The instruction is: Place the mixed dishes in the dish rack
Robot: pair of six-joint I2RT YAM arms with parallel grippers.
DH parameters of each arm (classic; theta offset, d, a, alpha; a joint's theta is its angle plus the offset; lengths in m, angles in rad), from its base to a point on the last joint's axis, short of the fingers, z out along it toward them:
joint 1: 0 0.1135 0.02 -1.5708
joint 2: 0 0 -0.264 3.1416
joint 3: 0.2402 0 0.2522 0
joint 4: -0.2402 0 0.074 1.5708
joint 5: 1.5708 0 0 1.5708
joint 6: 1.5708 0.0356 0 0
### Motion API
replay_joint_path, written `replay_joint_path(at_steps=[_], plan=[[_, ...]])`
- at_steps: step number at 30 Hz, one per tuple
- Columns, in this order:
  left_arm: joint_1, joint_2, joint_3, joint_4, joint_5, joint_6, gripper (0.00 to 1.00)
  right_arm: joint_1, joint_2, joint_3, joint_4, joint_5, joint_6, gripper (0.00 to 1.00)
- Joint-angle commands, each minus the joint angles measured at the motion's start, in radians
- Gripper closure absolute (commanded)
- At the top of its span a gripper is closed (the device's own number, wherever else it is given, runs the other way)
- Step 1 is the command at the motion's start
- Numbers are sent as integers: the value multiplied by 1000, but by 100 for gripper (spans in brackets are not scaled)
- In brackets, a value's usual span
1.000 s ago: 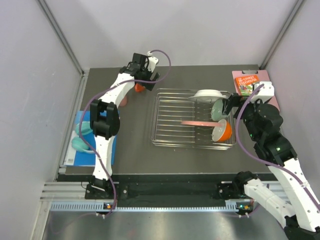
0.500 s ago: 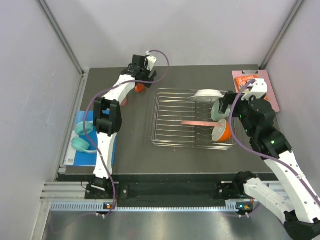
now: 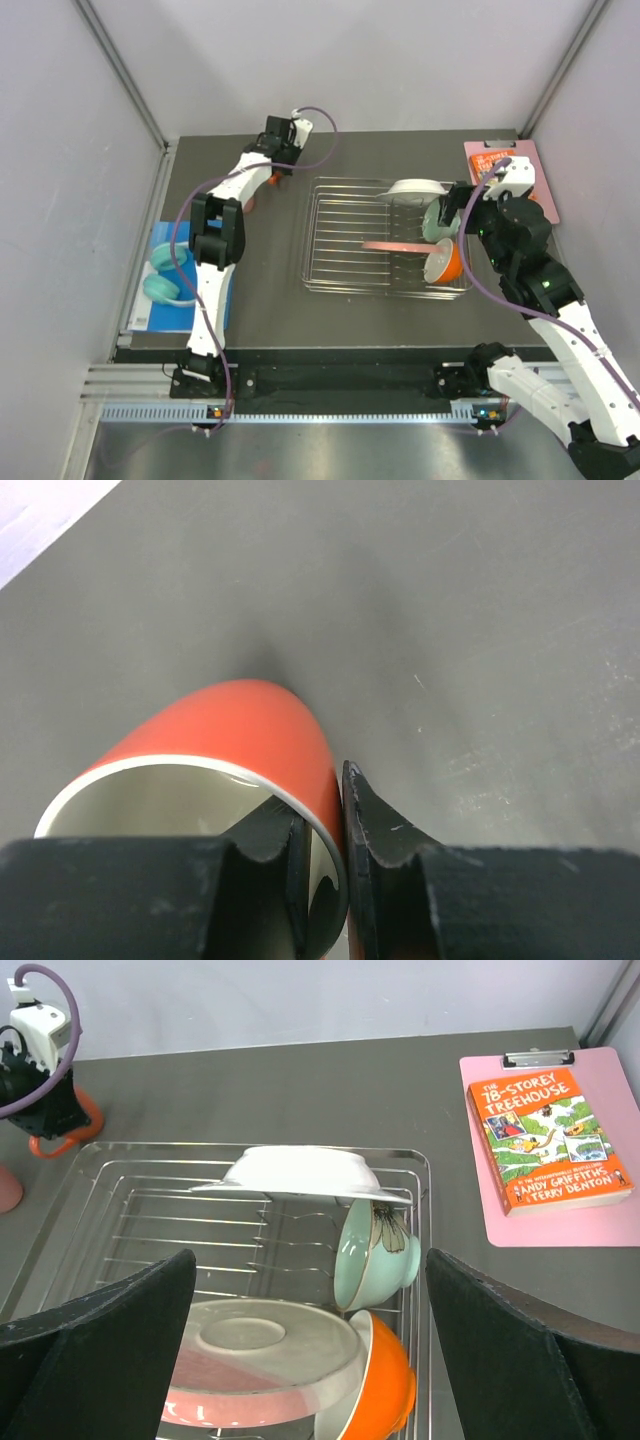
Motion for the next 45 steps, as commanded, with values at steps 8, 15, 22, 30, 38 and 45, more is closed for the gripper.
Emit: replay_joint_path(at_steps=[8, 15, 22, 30, 38, 45], plan=[[104, -565, -41, 13, 454, -416, 100, 20, 20, 56, 124, -191, 77, 0], [318, -964, -504, 874, 959, -1303, 100, 26, 115, 45, 403, -645, 275, 0], [301, -1118, -591, 760, 1072, -1591, 100, 112, 167, -113, 969, -946, 479, 0], [189, -1173, -740, 829, 1041, -1633, 100, 139, 371, -75, 1437, -988, 899, 0], [114, -1184, -817, 961, 1073, -1653, 100, 153, 518, -29, 1494, -908, 1077, 0], [103, -1185, -832, 964, 1082, -1635, 100, 214, 629, 40, 1439, -925, 1073, 0]])
